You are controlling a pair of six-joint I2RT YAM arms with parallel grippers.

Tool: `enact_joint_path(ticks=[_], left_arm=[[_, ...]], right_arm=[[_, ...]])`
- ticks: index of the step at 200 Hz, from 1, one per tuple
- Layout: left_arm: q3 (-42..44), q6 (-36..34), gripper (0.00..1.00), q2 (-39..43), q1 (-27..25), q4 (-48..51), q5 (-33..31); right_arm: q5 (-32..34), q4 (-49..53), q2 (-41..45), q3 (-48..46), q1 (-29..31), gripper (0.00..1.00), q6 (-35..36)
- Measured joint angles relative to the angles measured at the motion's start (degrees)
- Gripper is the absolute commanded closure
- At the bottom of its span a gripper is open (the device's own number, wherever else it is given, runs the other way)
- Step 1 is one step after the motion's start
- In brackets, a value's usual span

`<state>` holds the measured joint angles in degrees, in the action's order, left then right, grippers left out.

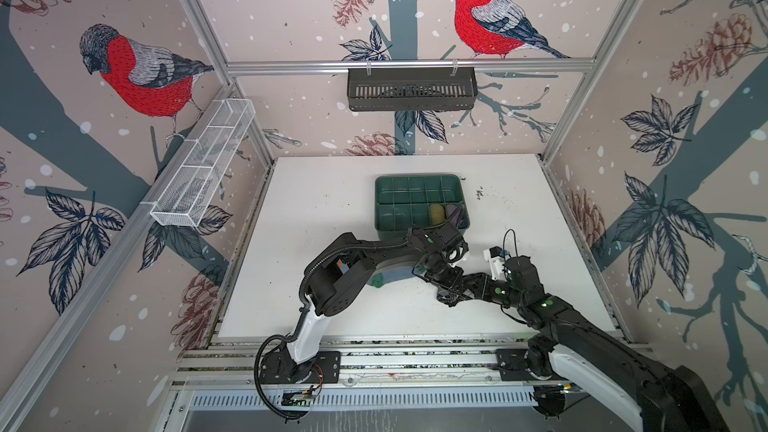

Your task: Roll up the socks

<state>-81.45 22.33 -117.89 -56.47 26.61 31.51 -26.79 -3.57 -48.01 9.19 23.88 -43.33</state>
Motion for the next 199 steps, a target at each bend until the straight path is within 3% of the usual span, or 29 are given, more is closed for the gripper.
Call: enact_joint_path(ticks=[101, 199], left_arm=[[1.2, 0.1, 0.73, 1.2, 0.5, -2.3, 1.0], [7.0, -0.2, 0.75, 8.0, 2.5, -5.9, 1.8]], right_arm=[[-2.7, -2.4, -5.8, -0.4, 0.0, 0.97, 0.1], [0.3, -1.6, -10.0, 2.4, -0.3, 0.97, 3.0]])
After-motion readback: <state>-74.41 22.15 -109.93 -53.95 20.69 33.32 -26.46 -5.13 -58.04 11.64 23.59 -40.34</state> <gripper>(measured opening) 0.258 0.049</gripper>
